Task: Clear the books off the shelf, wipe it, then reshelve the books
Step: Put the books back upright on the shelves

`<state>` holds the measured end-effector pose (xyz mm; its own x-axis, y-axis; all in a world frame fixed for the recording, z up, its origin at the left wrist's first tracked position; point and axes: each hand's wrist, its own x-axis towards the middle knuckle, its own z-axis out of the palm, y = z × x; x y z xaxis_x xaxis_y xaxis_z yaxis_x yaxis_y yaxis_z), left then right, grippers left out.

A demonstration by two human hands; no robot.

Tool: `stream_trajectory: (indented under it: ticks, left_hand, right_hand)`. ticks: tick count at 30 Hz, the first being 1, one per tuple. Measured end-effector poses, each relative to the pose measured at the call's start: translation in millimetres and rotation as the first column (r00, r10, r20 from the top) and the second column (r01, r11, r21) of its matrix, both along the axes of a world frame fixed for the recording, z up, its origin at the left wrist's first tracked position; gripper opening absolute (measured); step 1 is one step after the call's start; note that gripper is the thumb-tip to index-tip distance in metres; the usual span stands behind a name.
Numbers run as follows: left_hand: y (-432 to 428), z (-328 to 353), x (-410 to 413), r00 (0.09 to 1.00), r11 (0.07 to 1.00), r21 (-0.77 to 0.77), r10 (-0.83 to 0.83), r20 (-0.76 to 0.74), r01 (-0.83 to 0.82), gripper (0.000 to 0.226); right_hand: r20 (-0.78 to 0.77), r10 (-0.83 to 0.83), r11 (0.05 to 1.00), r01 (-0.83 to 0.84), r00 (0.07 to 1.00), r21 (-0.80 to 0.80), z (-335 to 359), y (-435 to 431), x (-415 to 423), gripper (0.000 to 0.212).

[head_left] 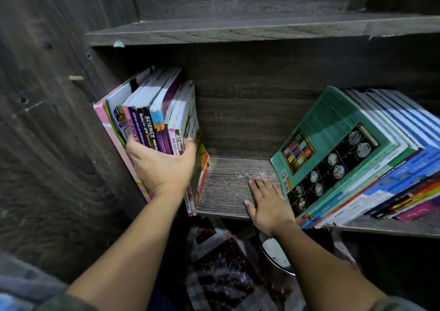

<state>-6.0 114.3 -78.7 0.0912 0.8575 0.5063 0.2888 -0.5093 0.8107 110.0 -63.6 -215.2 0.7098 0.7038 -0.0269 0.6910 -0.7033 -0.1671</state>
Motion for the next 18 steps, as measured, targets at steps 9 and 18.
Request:
stream_trajectory:
  ticks: [9,18]
  left_hand:
    - [-40,8,2,0.998,0.996,-0.064,-0.069,0.007,0.069,0.071]
    - [-101,8,35,0.975,0.974,-0.066,-0.213,0.066,0.217,0.068]
  right_hand:
    - [-0.159,-0.044,0.992,0.062,0.986,0.110,19,8,9,0.061]
    - [-0.128,0.165,0.561,0.013,0.978,0.828,197,-30,3,0.037]
